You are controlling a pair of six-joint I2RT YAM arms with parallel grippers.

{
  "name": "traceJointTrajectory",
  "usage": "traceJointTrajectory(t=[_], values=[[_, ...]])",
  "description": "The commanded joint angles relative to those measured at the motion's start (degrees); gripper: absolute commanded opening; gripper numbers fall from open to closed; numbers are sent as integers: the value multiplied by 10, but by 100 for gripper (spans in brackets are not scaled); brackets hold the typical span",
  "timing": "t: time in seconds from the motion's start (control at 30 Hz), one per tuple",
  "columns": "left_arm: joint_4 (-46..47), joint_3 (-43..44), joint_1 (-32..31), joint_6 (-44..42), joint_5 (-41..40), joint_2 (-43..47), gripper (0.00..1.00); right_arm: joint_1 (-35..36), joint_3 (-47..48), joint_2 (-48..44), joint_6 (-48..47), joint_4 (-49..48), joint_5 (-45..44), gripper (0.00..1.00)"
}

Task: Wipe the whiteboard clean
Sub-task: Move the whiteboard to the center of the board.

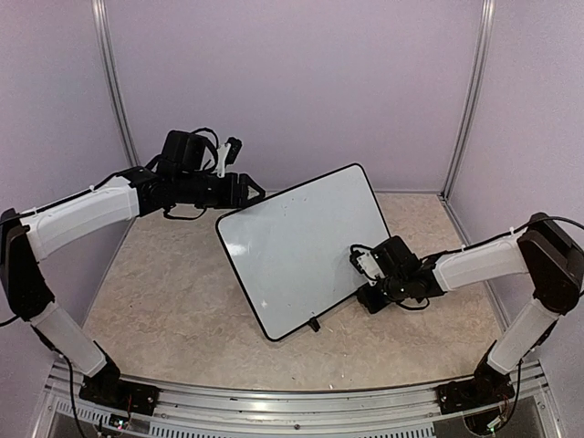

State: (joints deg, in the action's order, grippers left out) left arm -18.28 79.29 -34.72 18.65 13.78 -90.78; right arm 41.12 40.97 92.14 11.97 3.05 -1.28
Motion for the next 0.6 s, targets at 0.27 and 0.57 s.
traceJointTrajectory(t=[0.27, 0.57], values=[[39, -31, 42, 51, -118, 55, 87, 20, 83, 75, -15, -30, 27, 0], [98, -93, 88, 97, -183, 132, 99, 32, 222, 190, -24, -10, 26, 0]])
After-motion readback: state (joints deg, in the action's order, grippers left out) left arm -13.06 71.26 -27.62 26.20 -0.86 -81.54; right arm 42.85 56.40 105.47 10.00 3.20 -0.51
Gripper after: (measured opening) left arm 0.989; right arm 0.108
